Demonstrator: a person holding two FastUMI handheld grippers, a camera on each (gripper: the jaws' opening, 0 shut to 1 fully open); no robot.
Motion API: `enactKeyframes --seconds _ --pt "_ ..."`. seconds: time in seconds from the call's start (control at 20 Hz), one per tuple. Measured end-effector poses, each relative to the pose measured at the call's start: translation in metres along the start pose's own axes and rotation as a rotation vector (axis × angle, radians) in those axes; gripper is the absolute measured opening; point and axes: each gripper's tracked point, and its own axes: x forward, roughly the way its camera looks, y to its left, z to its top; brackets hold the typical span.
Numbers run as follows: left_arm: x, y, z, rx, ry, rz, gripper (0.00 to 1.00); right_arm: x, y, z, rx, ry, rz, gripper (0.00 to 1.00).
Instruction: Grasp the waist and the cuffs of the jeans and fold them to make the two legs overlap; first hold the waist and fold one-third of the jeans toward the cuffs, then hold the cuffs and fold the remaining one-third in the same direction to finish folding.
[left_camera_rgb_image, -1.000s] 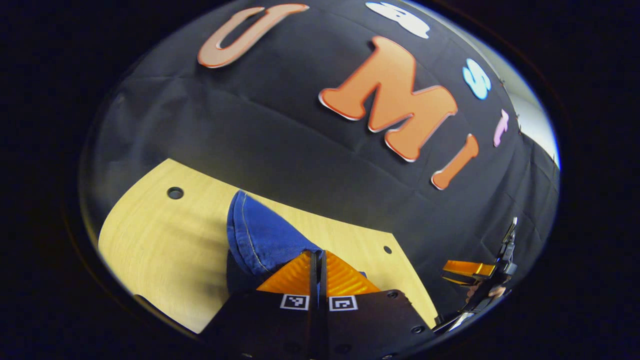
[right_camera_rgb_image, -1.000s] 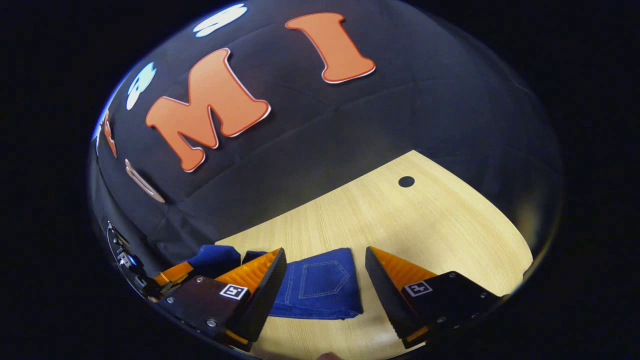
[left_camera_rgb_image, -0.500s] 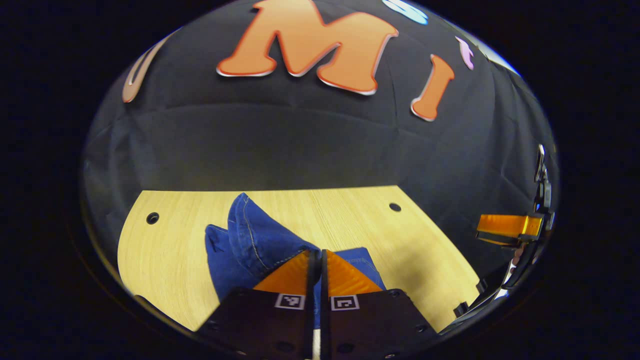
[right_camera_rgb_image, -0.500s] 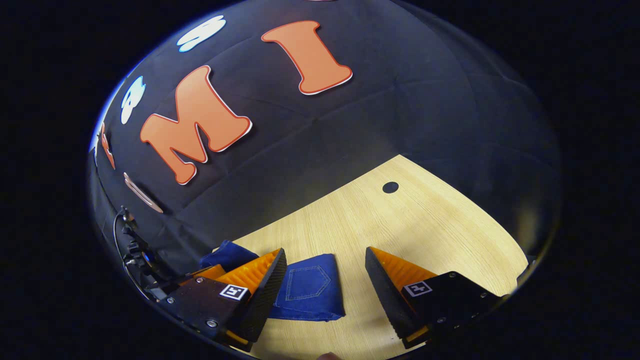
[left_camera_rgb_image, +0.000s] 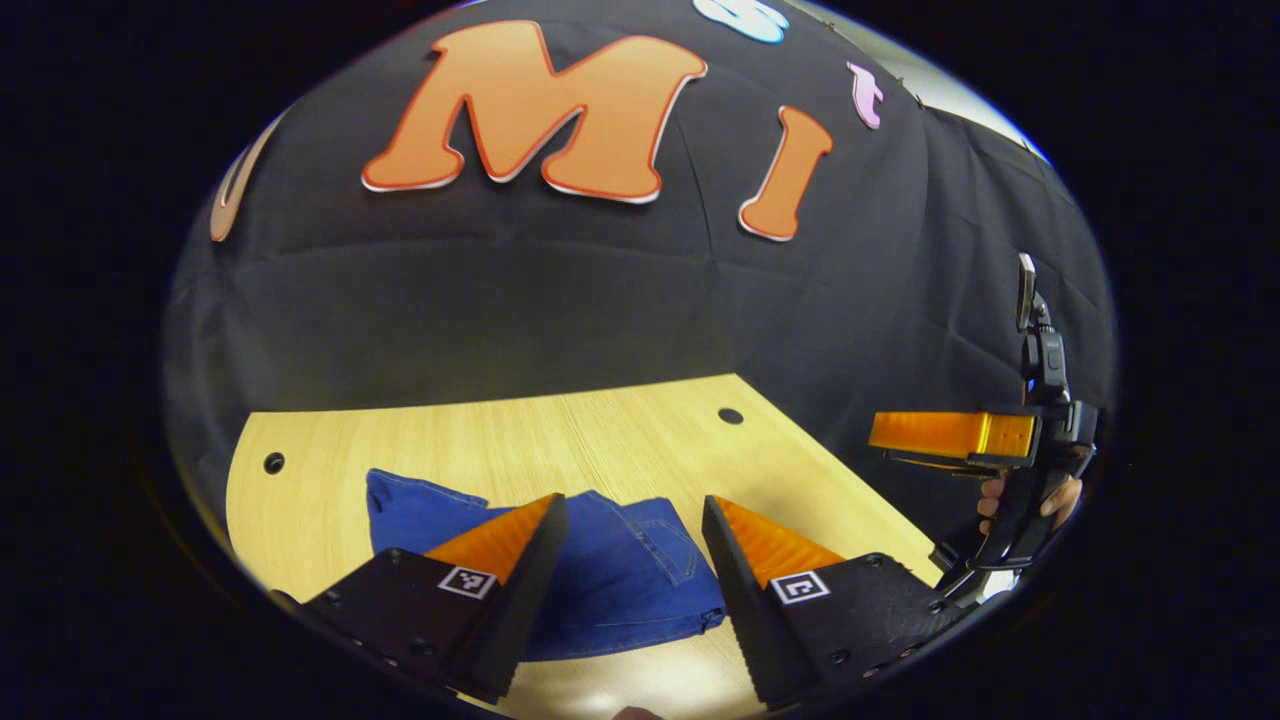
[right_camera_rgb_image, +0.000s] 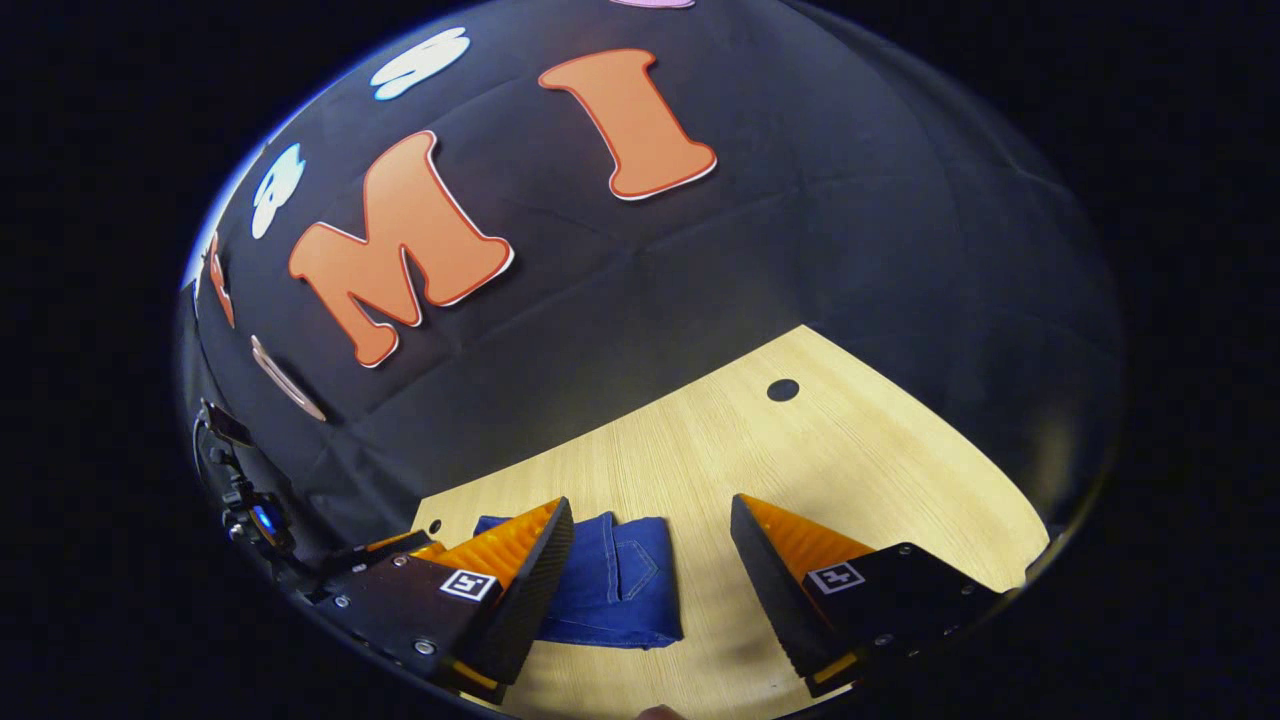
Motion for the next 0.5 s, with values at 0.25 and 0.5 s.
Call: enactKeyframes --seconds 0.25,0.5 --pt "-0.042 0.045 0.038 0.009 -0.144 0.144 0.96 -0.010 0.032 0.020 -0.141 -0.123 0.007 0.97" --pt "-0.090 0.075 0.076 0.049 -0.297 0.269 0.96 -0.027 0.071 0.040 -0.279 -0.246 0.045 0.97"
